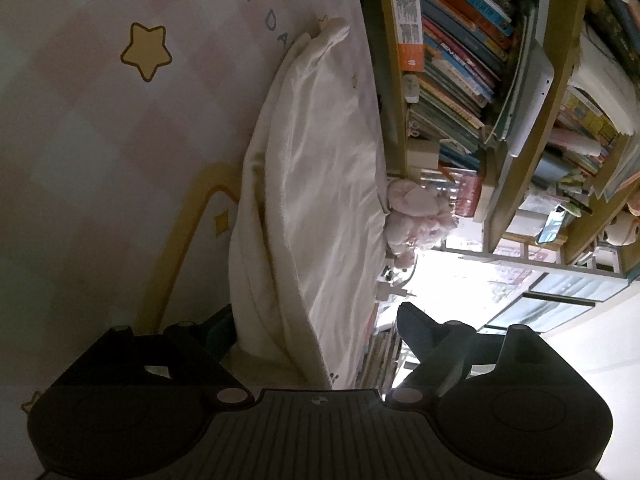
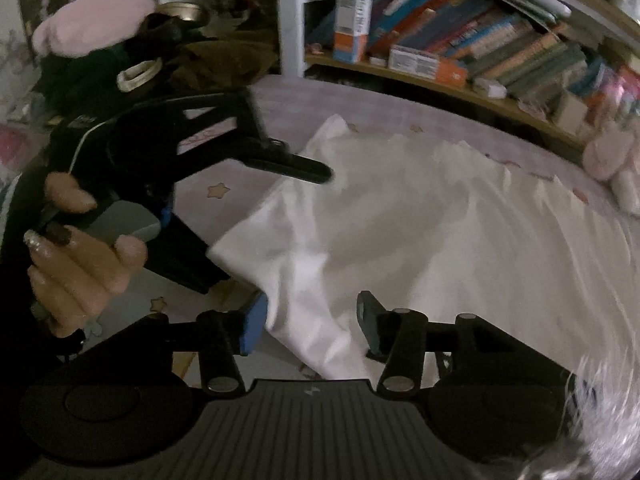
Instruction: Fold clothes
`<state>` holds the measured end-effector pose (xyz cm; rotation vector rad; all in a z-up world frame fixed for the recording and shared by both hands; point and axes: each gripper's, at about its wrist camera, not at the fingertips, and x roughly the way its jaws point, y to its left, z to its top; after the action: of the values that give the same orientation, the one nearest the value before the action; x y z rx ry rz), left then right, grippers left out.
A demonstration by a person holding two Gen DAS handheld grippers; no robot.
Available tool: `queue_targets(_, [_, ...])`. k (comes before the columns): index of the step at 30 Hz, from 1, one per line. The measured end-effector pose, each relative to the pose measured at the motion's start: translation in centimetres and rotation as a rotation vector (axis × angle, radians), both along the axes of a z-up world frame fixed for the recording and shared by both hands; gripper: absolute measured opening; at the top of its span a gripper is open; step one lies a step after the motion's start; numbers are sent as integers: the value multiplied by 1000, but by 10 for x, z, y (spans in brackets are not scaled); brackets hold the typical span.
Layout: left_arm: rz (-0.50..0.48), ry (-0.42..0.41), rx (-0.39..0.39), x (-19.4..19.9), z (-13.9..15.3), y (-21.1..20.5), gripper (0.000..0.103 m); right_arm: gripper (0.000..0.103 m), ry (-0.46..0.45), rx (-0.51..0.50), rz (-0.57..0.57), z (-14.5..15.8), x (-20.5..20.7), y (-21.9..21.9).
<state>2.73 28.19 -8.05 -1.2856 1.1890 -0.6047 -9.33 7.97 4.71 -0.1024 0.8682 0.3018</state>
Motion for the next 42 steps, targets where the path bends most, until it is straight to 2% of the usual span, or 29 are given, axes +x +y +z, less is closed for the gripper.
queue_targets(6, [2,-5,-6,-1,-3,1,86,50,29,121,-120,7,-4,-37])
queue_targets(10, [-14,-12,38,-4,1,3,83,50,28,160,-233,9,-5,-60])
queue_targets(11, [-19,-14,69,-5,2,3,77,50,30,158,-253,9,-4,-63])
queue_targets(14, [-53,-13,186,-8,8,1,43,50,38,146,-305,8,-1,-70])
queue_targets(15, [-72,-13,224,-8,9,-1,35,50,39,141,-315,7,0,-71])
queue_targets(16, [-88,-20,254,-9,10,-3,30,50,41,136,-323,7,0,-71])
queue_targets(18, [-101,-44,309,-10,13,-4,12,50,42,131,-328,6,1,-71])
queue_targets(19, [-105,-56,337,-11,15,-4,10,50,42,129,-329,6,1,-70])
queue_targets(22, [-120,-99,422,-12,23,-3,9,50,39,123,-338,6,2,-70])
queue_targets(24, [-142,-103,438,-11,24,-6,9,51,39,126,-351,6,4,-71])
queue_targets(28, [-150,-56,373,-8,16,-5,15,51,59,128,-435,2,9,-77])
queue_targets(30, [-141,-32,330,-7,12,-1,25,53,53,160,-477,2,6,-82])
queue_targets(32, [-146,-20,302,-8,9,4,26,54,45,191,-504,2,1,-87])
queue_targets(42, [-124,33,255,-5,3,1,28,55,66,201,-622,-6,-29,-105])
